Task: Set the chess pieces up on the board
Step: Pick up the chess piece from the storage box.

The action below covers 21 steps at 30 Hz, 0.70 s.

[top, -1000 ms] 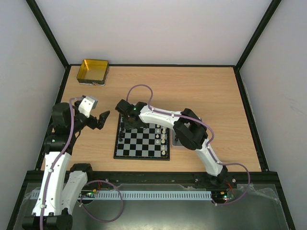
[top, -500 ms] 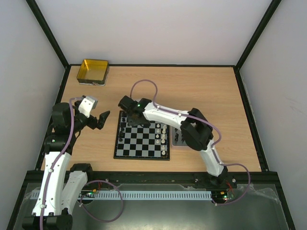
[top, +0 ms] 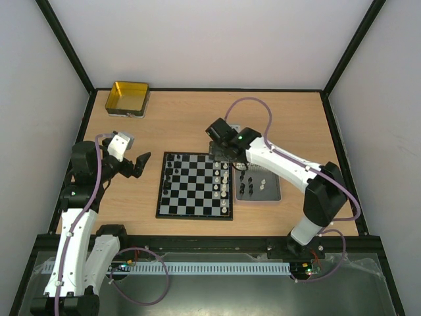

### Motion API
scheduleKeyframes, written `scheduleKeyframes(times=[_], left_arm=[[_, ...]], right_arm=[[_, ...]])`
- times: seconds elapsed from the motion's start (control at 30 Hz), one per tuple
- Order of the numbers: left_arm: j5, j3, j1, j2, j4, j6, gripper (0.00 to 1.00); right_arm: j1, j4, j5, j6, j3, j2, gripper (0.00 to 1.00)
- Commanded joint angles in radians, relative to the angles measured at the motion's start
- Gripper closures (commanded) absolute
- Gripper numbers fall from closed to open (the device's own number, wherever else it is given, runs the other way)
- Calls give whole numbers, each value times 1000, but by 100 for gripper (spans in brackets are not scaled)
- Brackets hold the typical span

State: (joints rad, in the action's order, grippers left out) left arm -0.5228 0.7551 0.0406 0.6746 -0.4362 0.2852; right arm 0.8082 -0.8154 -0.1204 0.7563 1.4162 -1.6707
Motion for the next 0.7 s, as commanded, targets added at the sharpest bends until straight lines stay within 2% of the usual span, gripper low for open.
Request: scheduleKeyframes(times=[0.0, 0.27, 0.3, 0.37, 0.47, 0.5, 0.53, 0.67], left_arm=[[-11, -4, 7, -7, 4, 9, 1], [-17, -4, 7, -5, 1, 11, 1], [-19, -4, 7, -3, 2, 11, 1], [-21, -4, 7, -4, 2, 12, 1], [-22, -5, 7, -2, 1, 12, 1], [-23, -4, 7, -1, 0, 13, 1], [-23, -4, 7, 0, 2, 12, 1], [-25, -4, 7, -2, -1, 13, 1]], right_arm=[[-23, 4, -95, 27, -105, 77, 2], [-153, 76, -78, 63, -277, 169, 0], [-160, 84, -92, 71, -293, 184, 8], [-169, 76, -131, 90, -303, 214, 35], [-177, 49, -185, 126, -306, 231, 70], [-182, 45, -184, 134, -312, 233, 87], [-189, 29, -192, 153, -317, 231, 96], [-198, 39, -181, 155, -354, 242, 98]])
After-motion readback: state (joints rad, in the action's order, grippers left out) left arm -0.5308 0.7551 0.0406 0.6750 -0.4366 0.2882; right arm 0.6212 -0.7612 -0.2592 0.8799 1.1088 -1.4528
